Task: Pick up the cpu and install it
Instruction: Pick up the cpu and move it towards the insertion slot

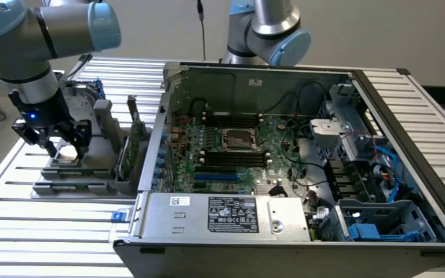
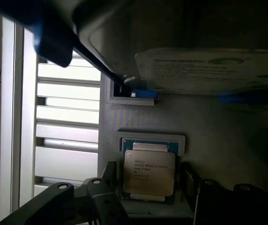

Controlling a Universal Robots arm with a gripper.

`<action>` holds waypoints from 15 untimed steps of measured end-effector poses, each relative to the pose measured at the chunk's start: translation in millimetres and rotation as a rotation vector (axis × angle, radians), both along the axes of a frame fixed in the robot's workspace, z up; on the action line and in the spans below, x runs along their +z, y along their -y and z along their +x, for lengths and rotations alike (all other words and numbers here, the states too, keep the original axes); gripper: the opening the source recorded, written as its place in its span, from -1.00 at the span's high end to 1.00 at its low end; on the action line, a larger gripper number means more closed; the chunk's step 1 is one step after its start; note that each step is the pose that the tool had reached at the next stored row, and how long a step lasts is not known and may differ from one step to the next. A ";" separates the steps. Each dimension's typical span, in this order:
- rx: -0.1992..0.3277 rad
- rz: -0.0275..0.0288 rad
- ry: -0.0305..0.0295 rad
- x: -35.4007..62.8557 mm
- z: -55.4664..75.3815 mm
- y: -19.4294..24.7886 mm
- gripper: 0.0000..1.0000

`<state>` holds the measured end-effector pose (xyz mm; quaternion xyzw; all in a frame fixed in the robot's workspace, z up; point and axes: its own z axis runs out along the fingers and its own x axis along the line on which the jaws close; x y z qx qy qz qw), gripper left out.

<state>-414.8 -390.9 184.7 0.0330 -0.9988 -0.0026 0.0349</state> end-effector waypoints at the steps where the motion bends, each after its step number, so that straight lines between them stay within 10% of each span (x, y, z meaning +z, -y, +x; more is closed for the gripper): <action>1: -0.002 0.0000 0.0000 0.0 -0.1 0.0 -0.30; 15: -0.018 0.0003 0.0079 -0.1 -0.1 -0.1 -0.30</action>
